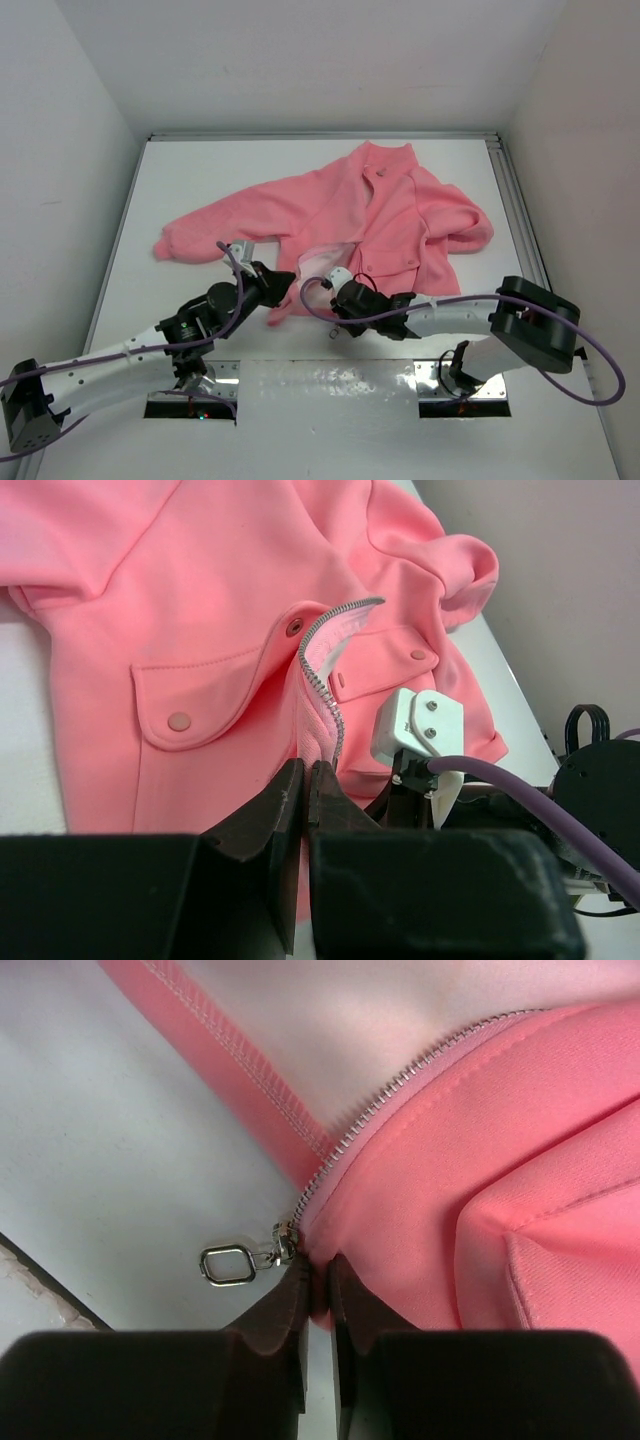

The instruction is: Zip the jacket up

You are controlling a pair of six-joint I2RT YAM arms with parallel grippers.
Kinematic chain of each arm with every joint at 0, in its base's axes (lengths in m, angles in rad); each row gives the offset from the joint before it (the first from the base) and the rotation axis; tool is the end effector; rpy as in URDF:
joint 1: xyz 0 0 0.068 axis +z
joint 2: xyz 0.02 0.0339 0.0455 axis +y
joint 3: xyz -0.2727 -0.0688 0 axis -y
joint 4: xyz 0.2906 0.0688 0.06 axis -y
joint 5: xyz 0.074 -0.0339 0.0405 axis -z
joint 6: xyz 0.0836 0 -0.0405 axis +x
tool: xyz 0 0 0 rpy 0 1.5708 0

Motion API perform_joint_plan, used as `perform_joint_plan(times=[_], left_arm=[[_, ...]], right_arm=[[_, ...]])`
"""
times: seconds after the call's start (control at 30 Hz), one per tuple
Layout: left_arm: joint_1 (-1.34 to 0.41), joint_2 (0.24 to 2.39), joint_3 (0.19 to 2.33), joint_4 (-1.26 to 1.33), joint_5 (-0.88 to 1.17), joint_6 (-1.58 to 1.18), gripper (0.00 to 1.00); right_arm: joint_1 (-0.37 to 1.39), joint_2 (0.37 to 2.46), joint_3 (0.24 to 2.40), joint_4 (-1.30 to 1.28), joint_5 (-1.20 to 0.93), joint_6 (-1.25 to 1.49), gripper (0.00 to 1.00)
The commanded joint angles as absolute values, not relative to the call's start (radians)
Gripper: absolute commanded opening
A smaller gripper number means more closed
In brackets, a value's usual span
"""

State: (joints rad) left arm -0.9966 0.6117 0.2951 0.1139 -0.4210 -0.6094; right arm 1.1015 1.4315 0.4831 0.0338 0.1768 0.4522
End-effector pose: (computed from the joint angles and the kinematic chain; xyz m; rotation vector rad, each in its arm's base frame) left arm 0.1584 -0.1820 0.2064 0.0385 1.8239 -0.7876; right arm 0.1468 0.2570 0.0586 -0.7314 2.4115 0.4419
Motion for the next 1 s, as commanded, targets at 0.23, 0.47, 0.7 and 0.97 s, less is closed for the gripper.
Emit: perform_joint_plan(times=[0.23,0.47,0.7,0.97], left_arm=[[-0.982,0.629,0.287,0.184,-0.37,-0.611,0.0],[-0.98,0.709,0.293,0.268,-0.331,-0.63,0.0],[-0.98,0.802,0.311,0.383,-0.273,-0.684,0.0],[-0.98,0.891,0.353,0.471,-0.247,-0.678,0.0]], right_arm=[[1.103,1.361,0.423,0.04,0.143,0.497,0.0],[1.103,1.05,0.301,0.317,0.236,0.566,0.0],[1.103,0.904,0.15,0.679,0.438,0.638,0.0],[1.103,0.946,0.091,0.934,0.512,0.678,0.0]])
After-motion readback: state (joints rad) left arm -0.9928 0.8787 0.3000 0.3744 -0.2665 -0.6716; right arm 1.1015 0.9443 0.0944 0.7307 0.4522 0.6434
